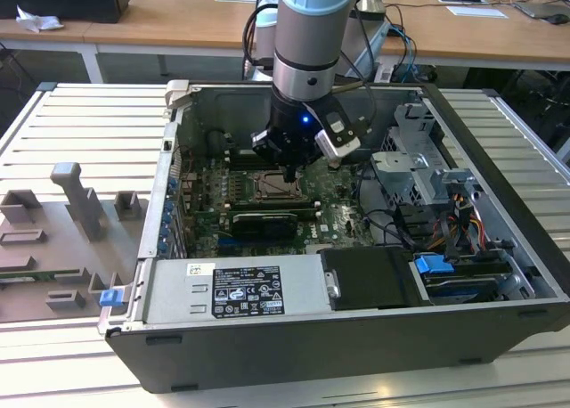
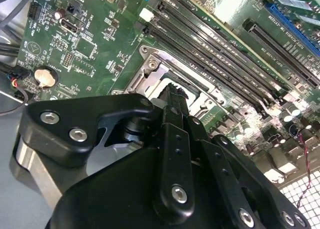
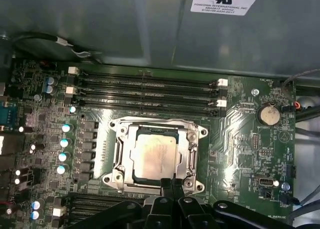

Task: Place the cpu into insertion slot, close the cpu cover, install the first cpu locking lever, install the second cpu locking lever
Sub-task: 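Install the second cpu locking lever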

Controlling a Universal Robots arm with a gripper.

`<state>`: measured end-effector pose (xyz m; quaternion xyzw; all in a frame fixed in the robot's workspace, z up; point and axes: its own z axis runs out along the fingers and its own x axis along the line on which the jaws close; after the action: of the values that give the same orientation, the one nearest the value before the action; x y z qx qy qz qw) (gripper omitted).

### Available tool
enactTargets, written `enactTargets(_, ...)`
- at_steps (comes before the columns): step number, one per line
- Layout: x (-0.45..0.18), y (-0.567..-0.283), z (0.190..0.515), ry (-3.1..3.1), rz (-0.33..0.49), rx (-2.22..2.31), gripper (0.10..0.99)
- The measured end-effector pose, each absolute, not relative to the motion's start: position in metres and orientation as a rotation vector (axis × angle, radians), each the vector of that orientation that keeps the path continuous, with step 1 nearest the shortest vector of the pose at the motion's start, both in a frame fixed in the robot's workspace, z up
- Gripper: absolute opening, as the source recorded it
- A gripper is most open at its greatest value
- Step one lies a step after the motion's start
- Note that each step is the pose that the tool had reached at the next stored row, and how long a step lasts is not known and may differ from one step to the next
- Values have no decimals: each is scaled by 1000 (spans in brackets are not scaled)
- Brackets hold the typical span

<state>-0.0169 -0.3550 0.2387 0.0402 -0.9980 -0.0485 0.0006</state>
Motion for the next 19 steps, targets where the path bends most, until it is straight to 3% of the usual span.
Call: enactTargets(19,-39,-375,237,-3121,-164,130,106)
